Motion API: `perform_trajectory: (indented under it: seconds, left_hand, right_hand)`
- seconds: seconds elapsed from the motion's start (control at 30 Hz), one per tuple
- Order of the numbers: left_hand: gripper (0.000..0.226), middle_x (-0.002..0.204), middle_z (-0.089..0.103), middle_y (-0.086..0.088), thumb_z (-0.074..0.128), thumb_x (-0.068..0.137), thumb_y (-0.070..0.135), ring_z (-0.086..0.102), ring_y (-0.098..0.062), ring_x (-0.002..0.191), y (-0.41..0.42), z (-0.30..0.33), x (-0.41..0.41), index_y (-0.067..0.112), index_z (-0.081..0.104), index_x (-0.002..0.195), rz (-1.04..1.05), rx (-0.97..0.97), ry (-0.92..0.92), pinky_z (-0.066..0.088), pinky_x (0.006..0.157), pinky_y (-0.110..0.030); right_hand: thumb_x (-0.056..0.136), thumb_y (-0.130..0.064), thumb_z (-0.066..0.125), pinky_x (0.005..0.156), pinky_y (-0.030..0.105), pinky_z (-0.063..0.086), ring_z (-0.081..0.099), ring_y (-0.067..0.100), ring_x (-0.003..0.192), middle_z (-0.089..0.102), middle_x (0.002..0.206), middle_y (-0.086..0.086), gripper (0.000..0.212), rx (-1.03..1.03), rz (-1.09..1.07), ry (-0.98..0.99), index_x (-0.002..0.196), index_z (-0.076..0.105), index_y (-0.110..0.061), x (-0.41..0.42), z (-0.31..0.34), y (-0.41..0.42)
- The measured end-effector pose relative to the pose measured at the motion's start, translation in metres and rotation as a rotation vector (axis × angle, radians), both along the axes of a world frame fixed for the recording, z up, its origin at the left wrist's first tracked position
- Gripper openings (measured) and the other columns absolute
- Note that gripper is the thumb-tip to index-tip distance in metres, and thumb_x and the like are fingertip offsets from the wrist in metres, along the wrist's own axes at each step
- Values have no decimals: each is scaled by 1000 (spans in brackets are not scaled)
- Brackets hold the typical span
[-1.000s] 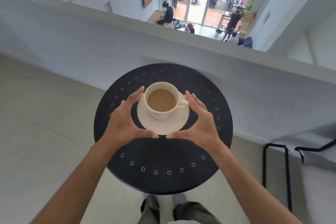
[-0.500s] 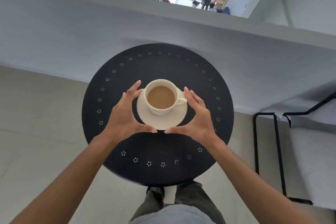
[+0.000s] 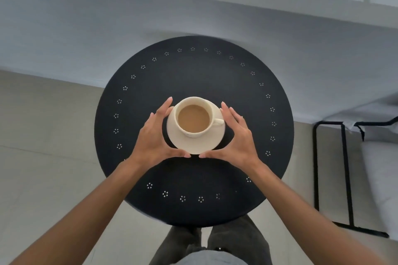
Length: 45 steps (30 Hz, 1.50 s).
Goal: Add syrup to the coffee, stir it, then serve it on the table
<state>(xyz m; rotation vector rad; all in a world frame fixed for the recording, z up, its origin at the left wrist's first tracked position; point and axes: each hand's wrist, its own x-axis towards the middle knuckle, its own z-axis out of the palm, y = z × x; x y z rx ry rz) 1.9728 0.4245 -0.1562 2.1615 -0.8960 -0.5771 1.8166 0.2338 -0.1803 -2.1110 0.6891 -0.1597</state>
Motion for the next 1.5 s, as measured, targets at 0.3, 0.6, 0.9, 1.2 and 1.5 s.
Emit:
perform_trajectory:
  seconds: [0.3, 0.6, 0.9, 1.2, 1.5]
  left_hand:
    - [146, 132, 40, 40, 99, 40, 40, 31, 6, 136, -23, -41, 14, 46, 8, 153, -11, 51, 78, 23, 119, -54]
    - [146, 139, 42, 30, 99, 41, 39, 25, 18, 129, -48, -85, 28, 36, 10, 157, -11, 88, 93, 24, 119, -51]
    - [148, 154, 35, 21, 98, 43, 41, 28, -12, 146, -57, -110, 40, 38, 3, 157, -1, 112, 60, 27, 117, -41]
    - [146, 158, 27, 21, 98, 48, 38, 24, -12, 148, -60, -109, 48, 35, 3, 158, 2, 149, 26, 27, 111, -31]
    - [143, 167, -3, 8, 89, 58, 56, -7, -11, 153, -39, -110, 28, 20, -7, 158, 32, 278, -27, 12, 118, -28]
  right_hand:
    - [39, -61, 96, 122, 52, 27, 18, 14, 154, 42, 157, -7, 145, 64, -17, 25, 159, 16, -41, 11, -47, -21]
    - [39, -60, 96, 127, 46, 14, 9, 18, 156, 36, 160, -4, 147, 79, -39, 86, 158, 13, -43, 25, -87, -37]
    - [45, -52, 98, 124, 37, -2, -2, 14, 156, 29, 163, -3, 144, 3, -8, 87, 160, 13, -31, 42, -97, -44]
    - [49, -57, 95, 126, 48, -9, 0, 13, 155, 27, 164, -4, 149, -38, 40, 136, 161, 1, -27, 54, -97, -44]
    - [70, -67, 77, 126, 50, -7, 6, 20, 157, 11, 169, -4, 131, -178, 49, 167, 160, -3, -18, 36, -94, -29]
